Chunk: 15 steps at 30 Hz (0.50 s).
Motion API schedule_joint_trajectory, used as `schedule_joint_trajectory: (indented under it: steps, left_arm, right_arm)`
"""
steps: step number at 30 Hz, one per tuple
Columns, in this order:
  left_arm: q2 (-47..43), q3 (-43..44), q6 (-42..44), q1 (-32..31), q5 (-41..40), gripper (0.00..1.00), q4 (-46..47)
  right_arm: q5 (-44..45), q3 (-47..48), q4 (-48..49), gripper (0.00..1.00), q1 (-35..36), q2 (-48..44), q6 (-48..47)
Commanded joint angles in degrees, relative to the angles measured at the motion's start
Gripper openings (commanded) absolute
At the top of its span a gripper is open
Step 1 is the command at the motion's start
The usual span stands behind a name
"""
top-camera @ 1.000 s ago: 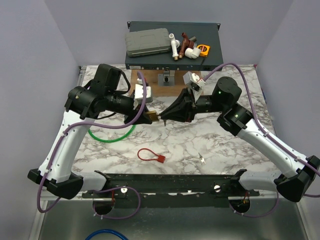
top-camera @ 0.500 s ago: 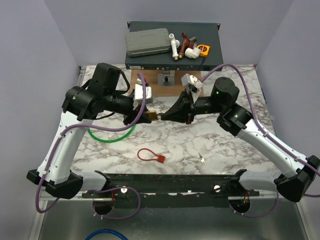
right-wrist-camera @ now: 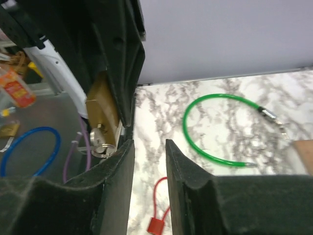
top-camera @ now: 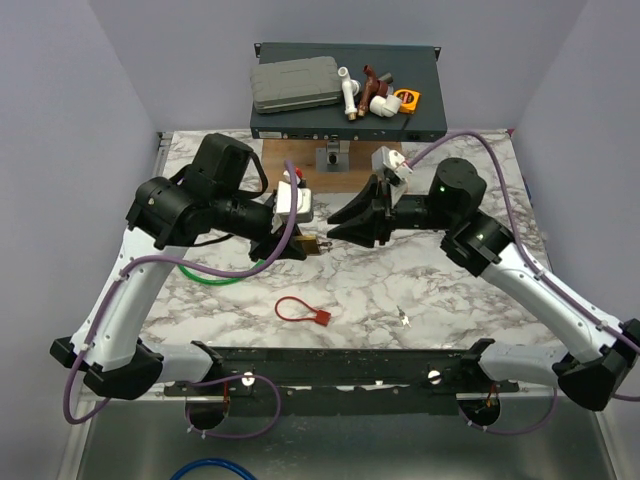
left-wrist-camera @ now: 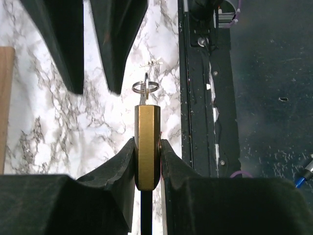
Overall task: Unlock with the key
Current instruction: Unlock the lock.
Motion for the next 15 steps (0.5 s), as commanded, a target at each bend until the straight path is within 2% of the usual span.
schedule_joint_trajectory:
  steps: [1,2,3,4,6,9,10,11,15]
  left_arm:
    - [-2.1,-0.3,-1.7,-0.1,0.7,0.0,2.8]
    - [-2.0,-0.2,-2.1,-0.1,0.9,0.0,2.9]
    - [-1.8,0.0,-2.5,-0.2,1.3,0.0,2.8]
    - [-1.7,0.2,-2.5,-0.3,1.6,0.0,2.6]
    - [-1.5,0.5,-2.9,-0.9,1.4,0.0,2.5]
    - [-1.3,0.5,-3.1,-1.2,1.5,0.0,2.3]
    - [-1.3,0.4,-3.3,-1.2,1.5,0.0,2.5]
    - [-1.2,0.3,-3.4,-1.2,1.2,0.0,2.6]
    - [-1.3,-0.6,-2.6,-1.2,0.3,0.0,3.0]
  right_arm:
    - [8.0,-1.9,-3.0,0.38,0.0,-6.0,-6.4]
    - [9.8,-2.6,-3.1,0.42,-0.1,-6.5,-7.6]
    - [12.6,-3.5,-2.7,0.55,0.0,-6.9,-9.2]
    - [15.4,-4.4,-2.5,0.64,0.0,-7.1,-10.4]
    - [20.3,-5.0,-2.2,0.68,-0.1,-7.8,-10.8]
    - [19.9,-7.0,2.9,0.78,0.0,-9.1,-7.7]
    - [19.9,-7.5,4.1,0.85,0.0,-9.2,-5.4]
    - [19.8,-7.3,4.0,0.97,0.0,-8.8,-3.5]
    - [18.0,-4.3,-3.5,1.0,0.0,-5.9,-3.5]
